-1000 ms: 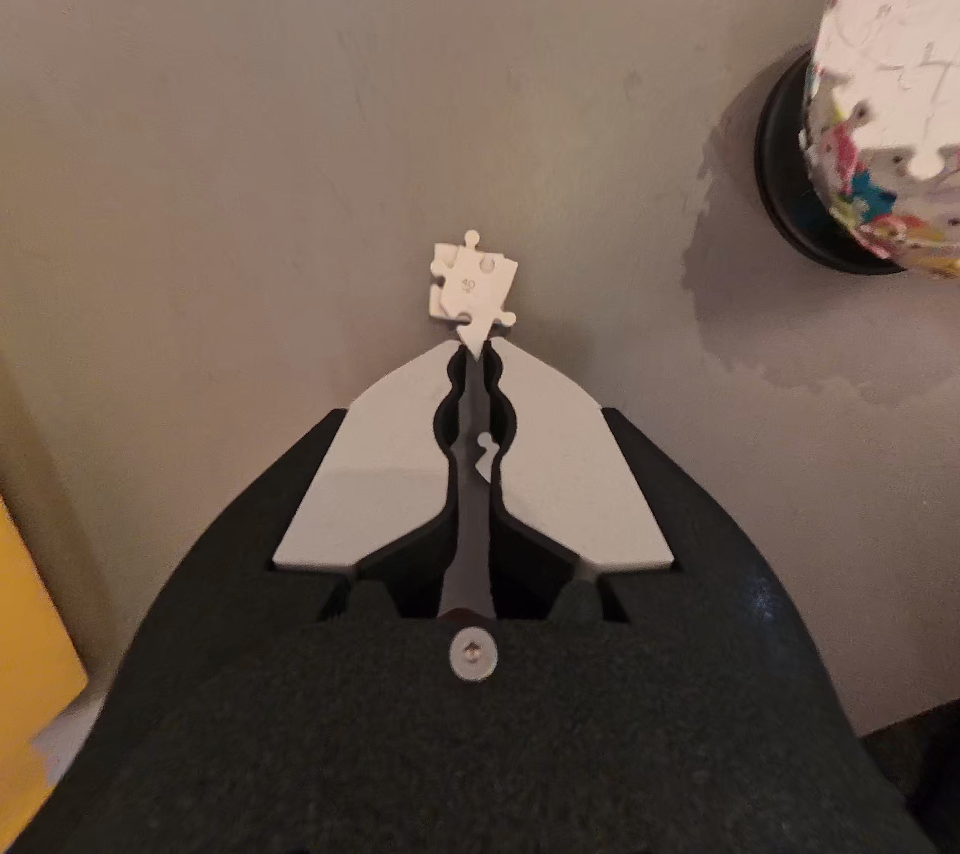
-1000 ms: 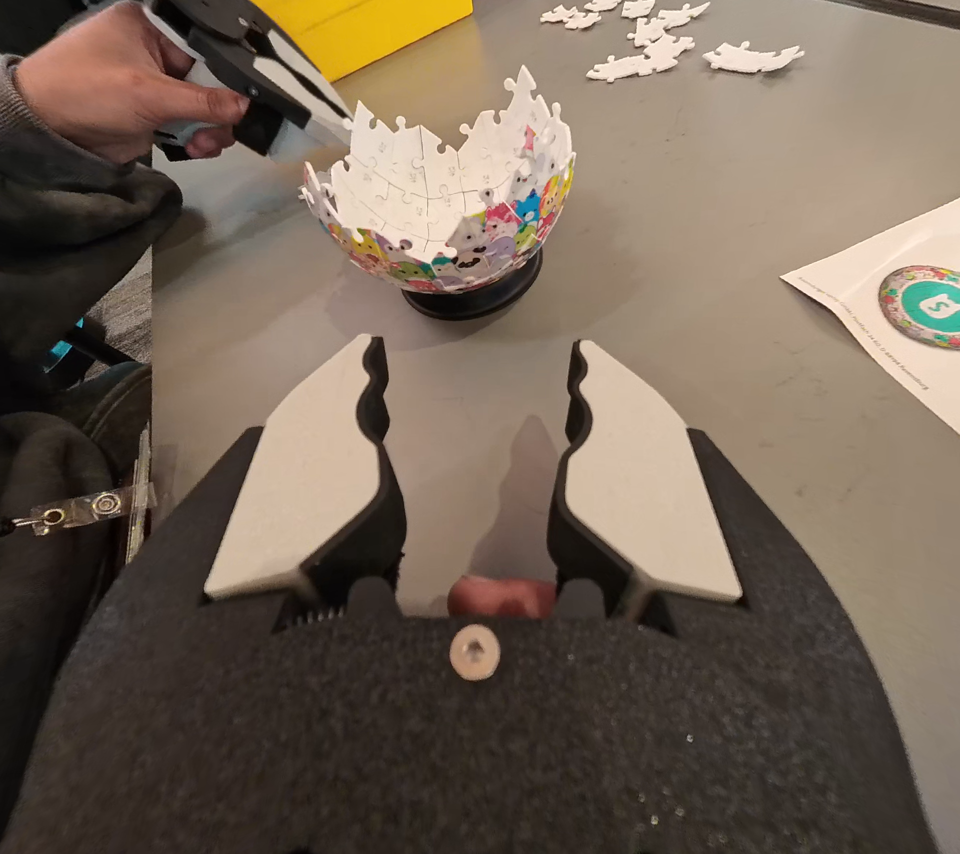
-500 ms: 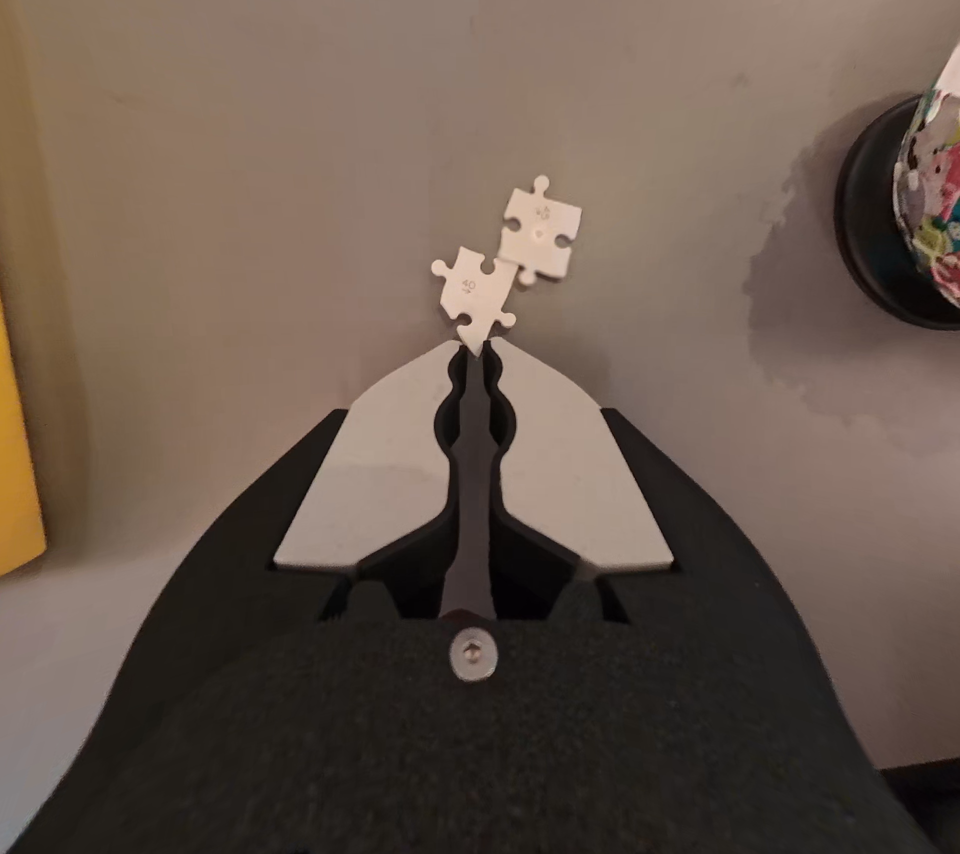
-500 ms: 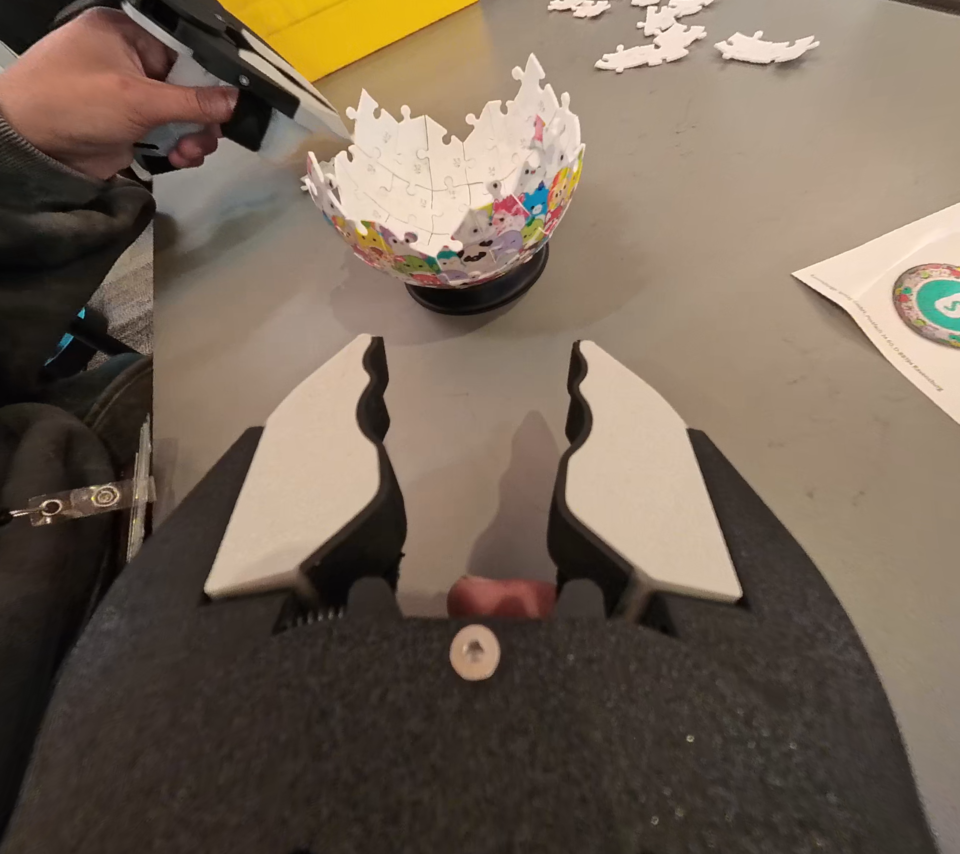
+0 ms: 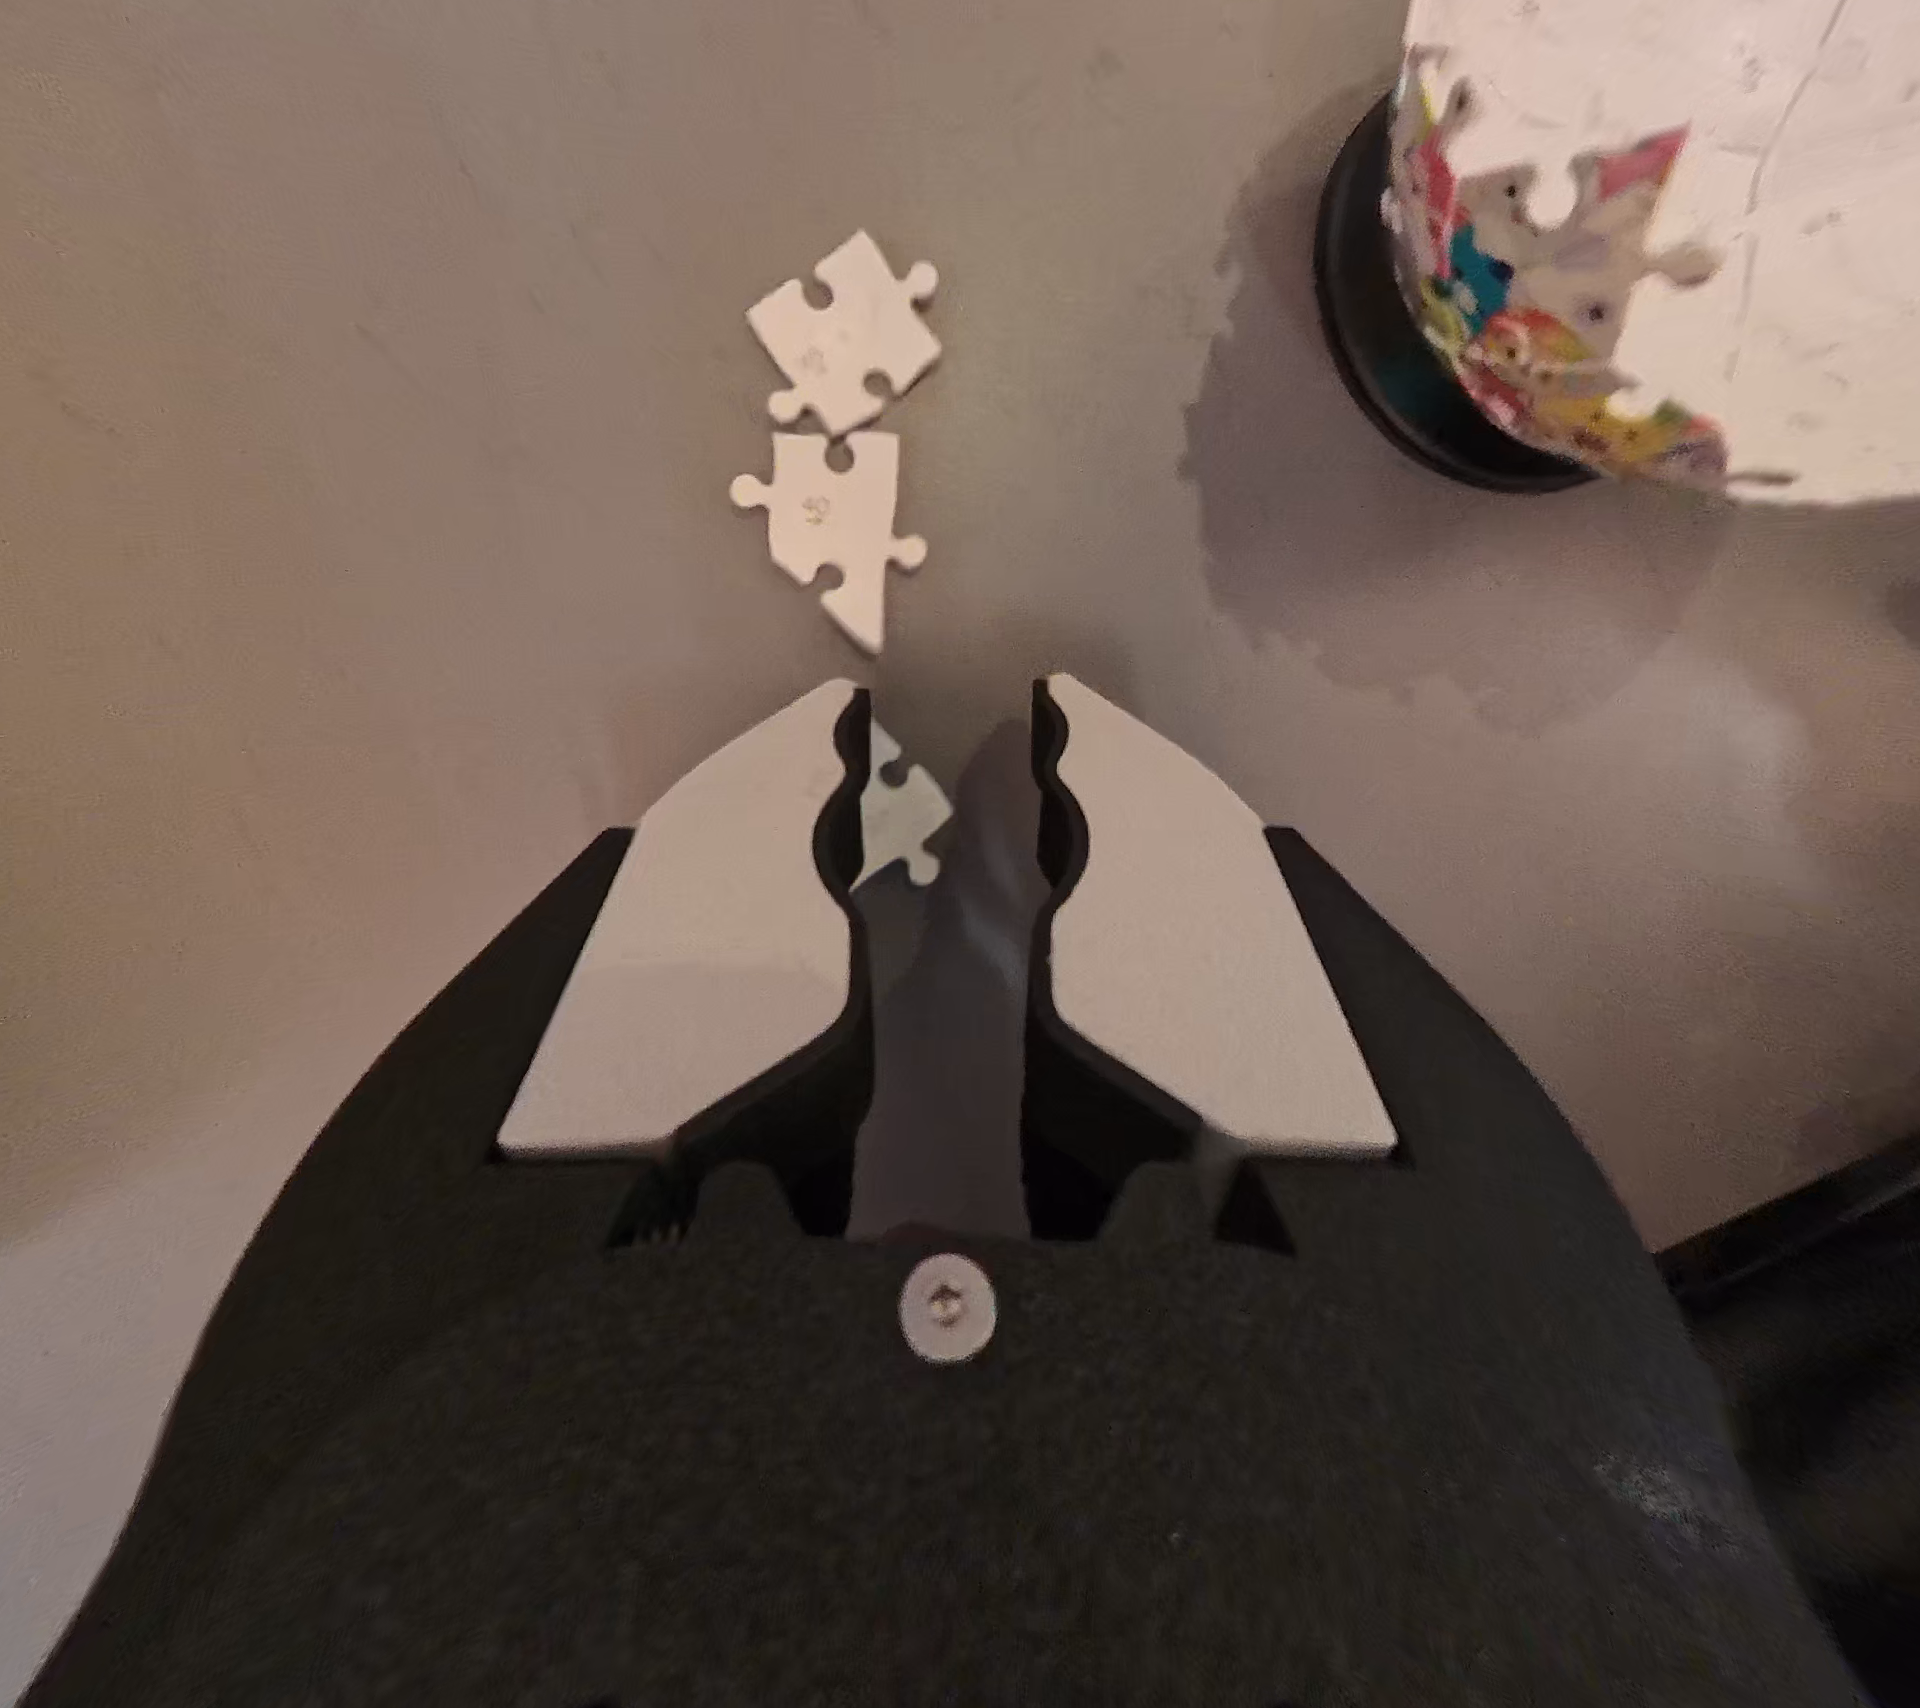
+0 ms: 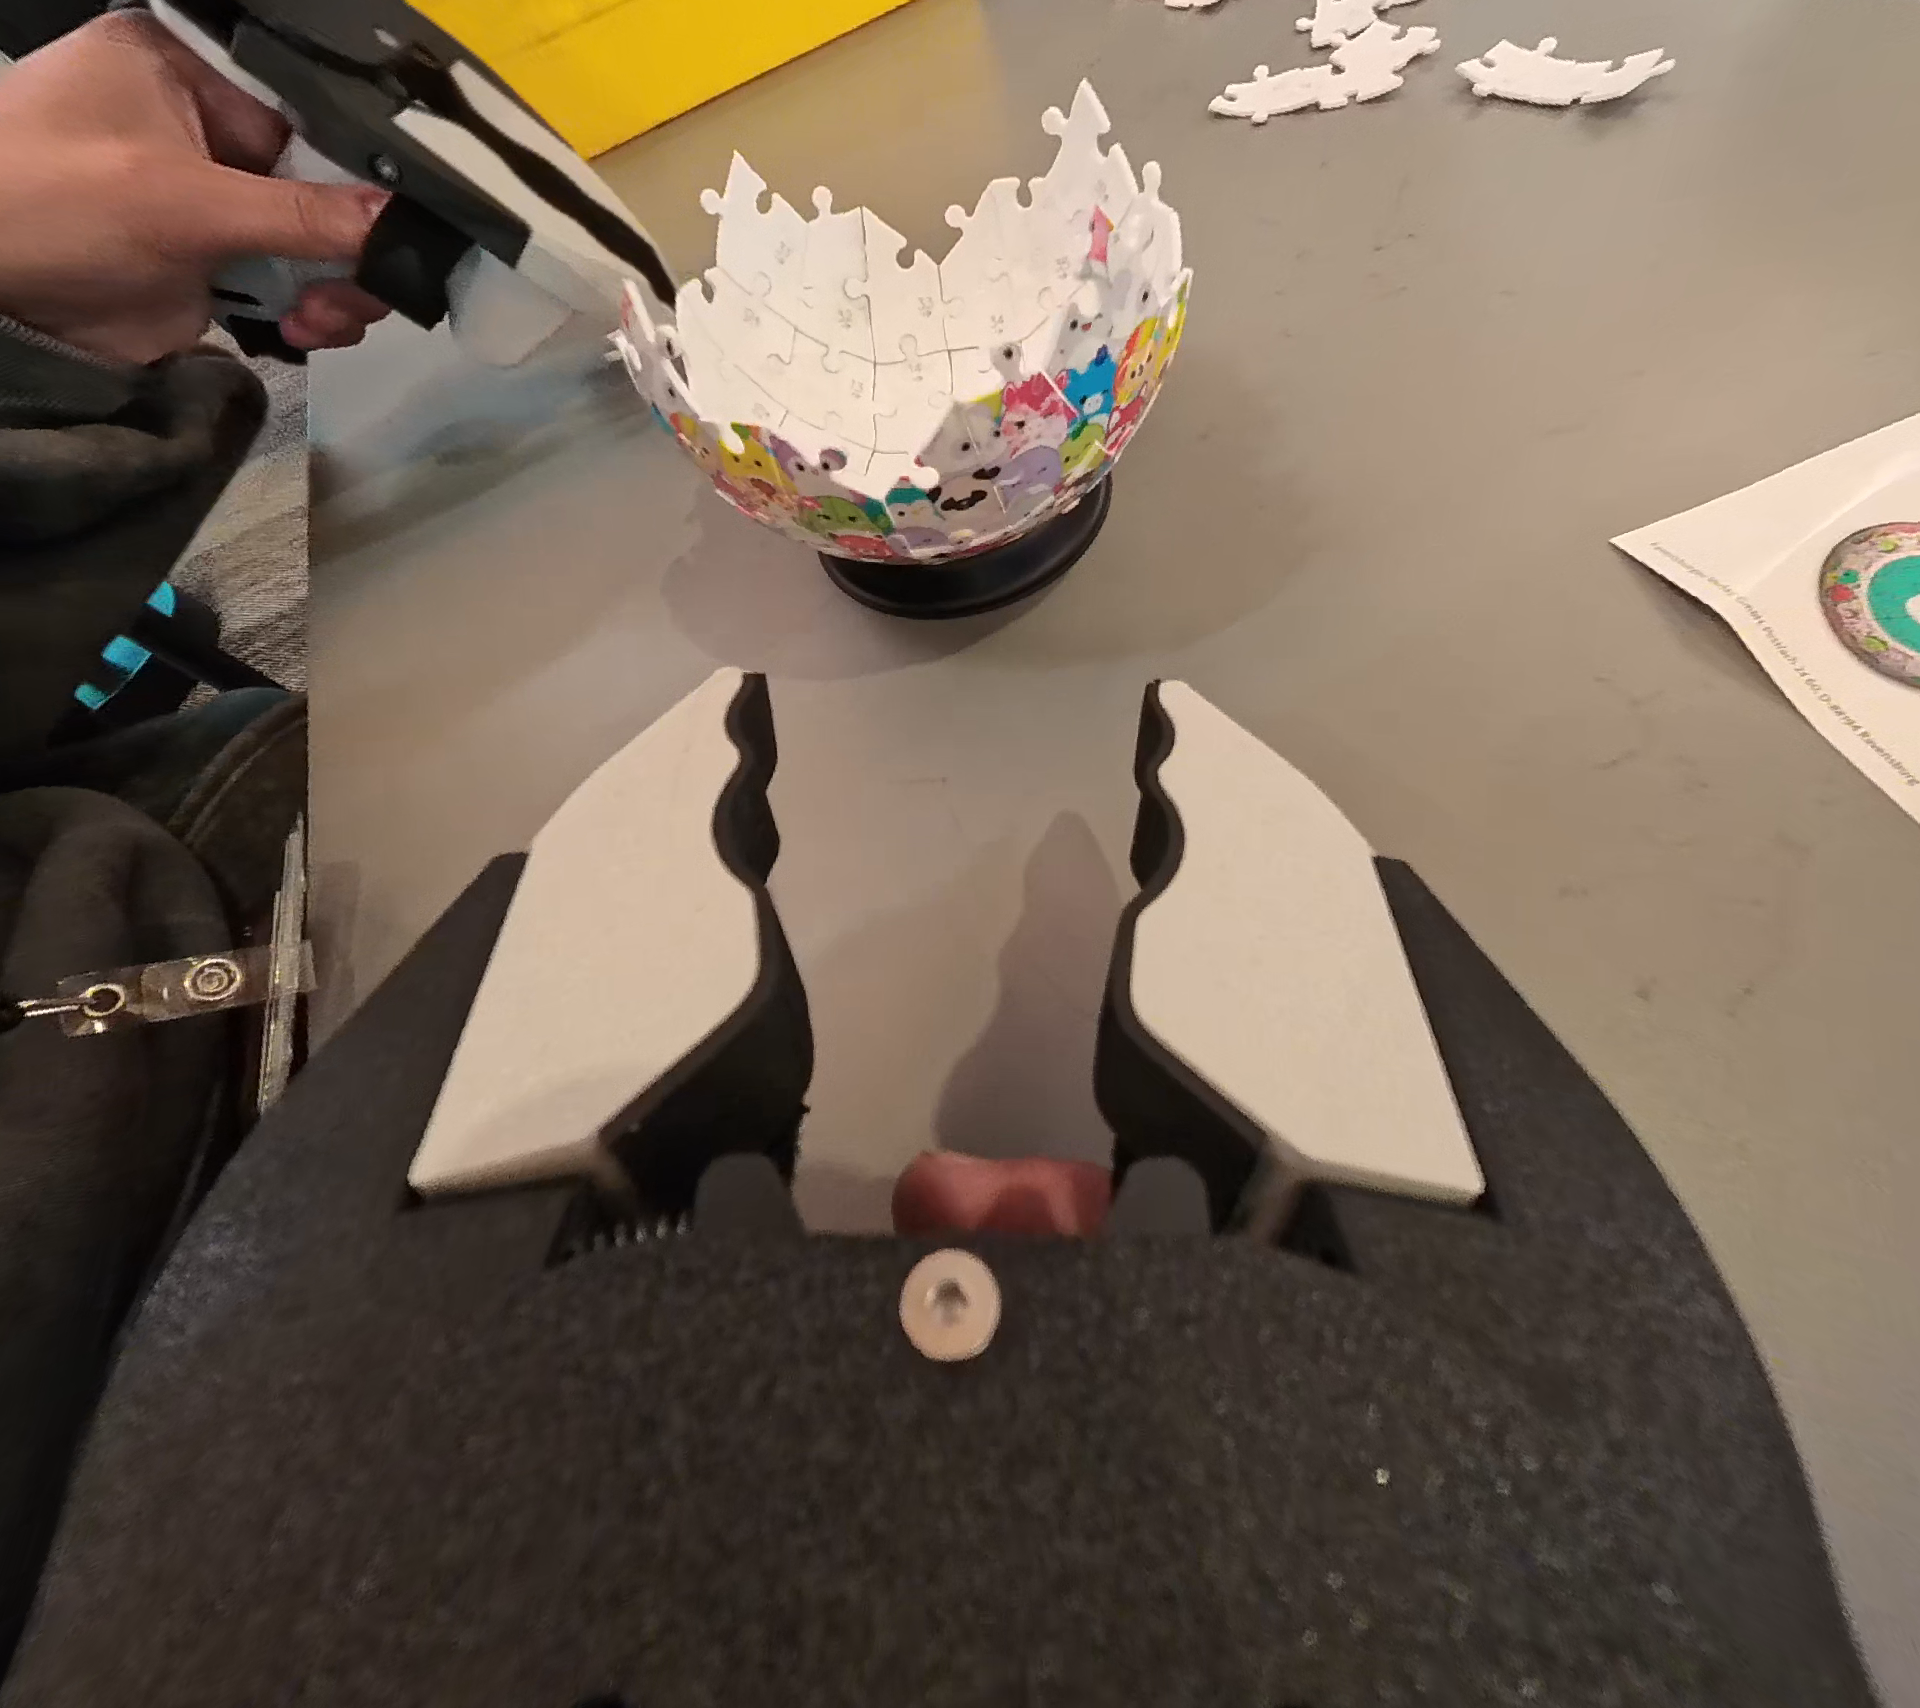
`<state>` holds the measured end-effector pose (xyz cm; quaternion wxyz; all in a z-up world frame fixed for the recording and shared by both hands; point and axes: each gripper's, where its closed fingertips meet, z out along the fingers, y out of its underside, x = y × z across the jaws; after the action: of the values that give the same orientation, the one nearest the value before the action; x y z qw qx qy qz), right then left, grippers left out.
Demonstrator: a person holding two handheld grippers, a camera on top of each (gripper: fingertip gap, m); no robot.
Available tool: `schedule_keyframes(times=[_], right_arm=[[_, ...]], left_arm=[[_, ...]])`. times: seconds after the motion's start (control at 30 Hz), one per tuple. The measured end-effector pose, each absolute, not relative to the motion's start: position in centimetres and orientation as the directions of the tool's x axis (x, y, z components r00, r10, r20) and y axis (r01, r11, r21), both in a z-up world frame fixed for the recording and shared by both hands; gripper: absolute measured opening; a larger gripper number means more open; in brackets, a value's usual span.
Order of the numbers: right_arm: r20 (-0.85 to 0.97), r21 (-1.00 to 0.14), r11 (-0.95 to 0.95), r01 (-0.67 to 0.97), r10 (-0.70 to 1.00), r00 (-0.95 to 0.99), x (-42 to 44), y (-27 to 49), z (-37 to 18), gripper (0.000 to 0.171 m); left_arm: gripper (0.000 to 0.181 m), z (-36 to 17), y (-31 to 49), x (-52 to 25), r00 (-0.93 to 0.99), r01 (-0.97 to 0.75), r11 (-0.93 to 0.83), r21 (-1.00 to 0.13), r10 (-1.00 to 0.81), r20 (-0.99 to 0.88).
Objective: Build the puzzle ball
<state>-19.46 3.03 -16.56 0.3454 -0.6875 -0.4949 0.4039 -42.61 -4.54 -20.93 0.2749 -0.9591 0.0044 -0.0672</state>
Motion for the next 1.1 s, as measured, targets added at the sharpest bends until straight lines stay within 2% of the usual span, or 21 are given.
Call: schedule_keyframes(times=[0.17,0.23,0.37,0.5,0.63,0.77,0.9,1.03,1.1], right_arm=[[-0.21,-0.872,-0.267,0.41,0.961,0.18,-19.6,2.9,-16.7,0.067],[-0.209,-0.871,-0.265,0.414,0.962,0.176,-19.6,2.8,-16.8,0.067],[-0.201,-0.87,-0.257,0.42,0.964,0.174,-19.7,2.7,-16.8,0.067],[-0.202,-0.869,-0.259,0.421,0.964,0.175,-19.7,2.7,-16.9,0.067],[-0.197,-0.868,-0.253,0.427,0.965,0.171,-19.7,2.6,-16.9,0.067],[-0.19,-0.867,-0.248,0.432,0.966,0.174,-19.7,2.6,-17.0,0.067],[-0.196,-0.866,-0.254,0.432,0.965,0.174,-19.7,2.6,-17.1,0.067],[-0.183,-0.864,-0.241,0.441,0.968,0.17,-19.7,2.5,-17.1,0.067],[-0.184,-0.865,-0.242,0.44,0.968,0.17,-19.7,2.5,-17.1,0.067]], left_arm=[[0.029,-21.6,-6.2,-43.8,0.996,-0.075,-0.837,-0.543,-0.09,0.002],[0.022,-21.6,-6.3,-43.6,0.994,-0.094,-0.827,-0.554,-0.105,-0.012],[0.019,-21.7,-6.8,-44.0,0.991,-0.13,-0.837,-0.532,-0.115,-0.061],[0.009,-21.8,-8.0,-46.9,0.972,-0.205,-0.846,-0.492,-0.117,-0.203],[0.009,-21.8,-8.7,-49.6,0.982,-0.161,-0.862,-0.48,-0.09,-0.168],[0.021,-21.3,-8.5,-50.2,0.993,-0.114,-0.869,-0.482,-0.081,-0.088],[0.023,-18.9,-5.0,-46.4,0.975,-0.19,-0.8,-0.569,-0.22,-0.016],[0.044,-20.2,-1.7,-44.4,0.939,-0.322,-0.798,-0.509,-0.336,-0.068],[0.047,-21.3,-0.8,-44.2,0.939,-0.326,-0.818,-0.473,-0.337,-0.065]])
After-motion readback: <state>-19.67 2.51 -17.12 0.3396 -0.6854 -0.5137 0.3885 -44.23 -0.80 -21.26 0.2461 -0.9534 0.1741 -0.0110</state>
